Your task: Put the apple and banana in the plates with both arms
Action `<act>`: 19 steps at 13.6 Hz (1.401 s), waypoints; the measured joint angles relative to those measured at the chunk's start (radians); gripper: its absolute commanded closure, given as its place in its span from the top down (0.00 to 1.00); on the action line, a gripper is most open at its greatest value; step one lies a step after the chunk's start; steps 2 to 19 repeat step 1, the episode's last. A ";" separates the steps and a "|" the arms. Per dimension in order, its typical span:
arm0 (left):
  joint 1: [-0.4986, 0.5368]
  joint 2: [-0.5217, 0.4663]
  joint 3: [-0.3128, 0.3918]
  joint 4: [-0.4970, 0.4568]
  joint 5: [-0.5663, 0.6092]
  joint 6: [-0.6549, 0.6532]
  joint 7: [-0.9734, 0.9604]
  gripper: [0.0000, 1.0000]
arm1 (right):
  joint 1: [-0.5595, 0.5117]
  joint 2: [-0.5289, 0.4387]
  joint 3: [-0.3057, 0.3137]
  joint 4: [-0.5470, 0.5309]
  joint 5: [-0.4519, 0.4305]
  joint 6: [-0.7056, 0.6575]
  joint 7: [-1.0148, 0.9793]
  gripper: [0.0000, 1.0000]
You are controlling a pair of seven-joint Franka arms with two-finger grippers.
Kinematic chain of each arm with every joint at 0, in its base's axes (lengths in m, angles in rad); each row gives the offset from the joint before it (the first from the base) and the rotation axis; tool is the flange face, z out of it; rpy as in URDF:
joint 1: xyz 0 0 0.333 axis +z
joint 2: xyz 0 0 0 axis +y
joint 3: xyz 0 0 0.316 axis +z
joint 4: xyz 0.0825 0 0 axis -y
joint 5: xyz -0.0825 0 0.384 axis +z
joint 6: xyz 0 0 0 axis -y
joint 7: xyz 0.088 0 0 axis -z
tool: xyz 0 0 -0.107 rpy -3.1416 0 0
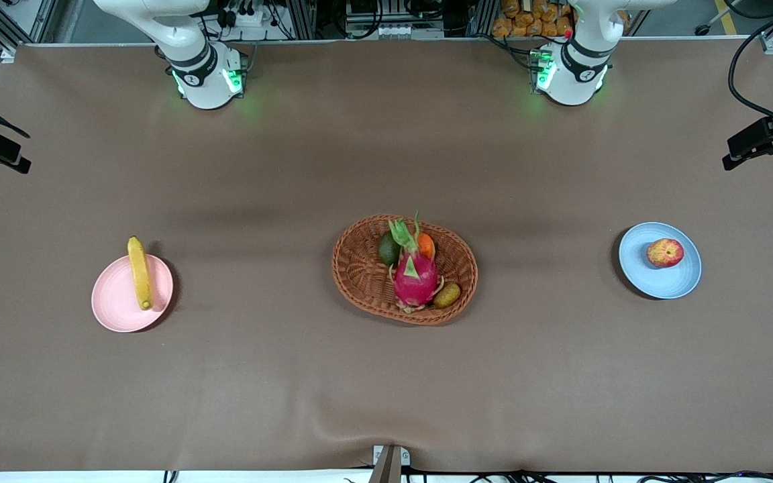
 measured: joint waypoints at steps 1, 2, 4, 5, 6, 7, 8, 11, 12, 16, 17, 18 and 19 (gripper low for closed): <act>0.000 0.000 0.000 0.000 0.000 0.000 0.000 1.00 | 0.000 0.000 0.000 0.000 0.000 0.000 0.000 1.00; 0.000 0.000 0.000 0.000 0.000 0.000 0.000 1.00 | 0.000 0.000 0.000 0.000 0.000 0.000 0.000 1.00; 0.000 0.000 0.000 0.000 0.000 0.000 0.000 1.00 | 0.000 0.000 0.000 0.000 0.000 0.000 0.000 1.00; 0.000 0.000 0.000 0.000 0.000 0.000 0.000 1.00 | 0.000 0.000 0.000 0.000 0.000 0.000 0.000 1.00; 0.000 0.000 0.000 0.000 0.000 0.000 0.000 1.00 | 0.000 0.000 0.000 0.000 0.000 0.000 0.000 1.00; 0.000 0.000 0.000 0.000 0.000 0.000 0.000 1.00 | 0.000 0.000 0.000 0.000 0.000 0.000 0.000 1.00; 0.000 0.000 0.000 0.000 0.000 0.000 0.000 1.00 | 0.000 0.000 0.000 0.000 0.000 0.000 0.000 1.00; 0.000 0.000 0.000 0.000 0.000 0.000 0.000 1.00 | 0.000 0.000 0.000 0.000 0.000 0.000 0.000 1.00; 0.000 0.000 0.000 0.000 0.000 0.000 0.000 1.00 | 0.000 0.000 0.000 0.000 0.000 0.000 0.000 1.00; 0.000 0.000 0.000 0.000 0.000 0.000 0.000 1.00 | 0.000 0.000 0.000 0.000 0.000 0.000 0.000 1.00; 0.000 0.000 0.000 0.000 0.000 0.000 0.000 1.00 | 0.000 0.000 0.000 0.000 0.000 0.000 0.000 1.00; 0.000 0.000 0.000 0.000 0.000 0.000 0.000 1.00 | 0.000 0.000 0.000 0.000 0.000 0.000 0.000 1.00; 0.000 0.000 0.000 0.000 0.000 0.000 0.000 1.00 | 0.000 0.000 0.000 0.000 0.000 0.000 0.000 1.00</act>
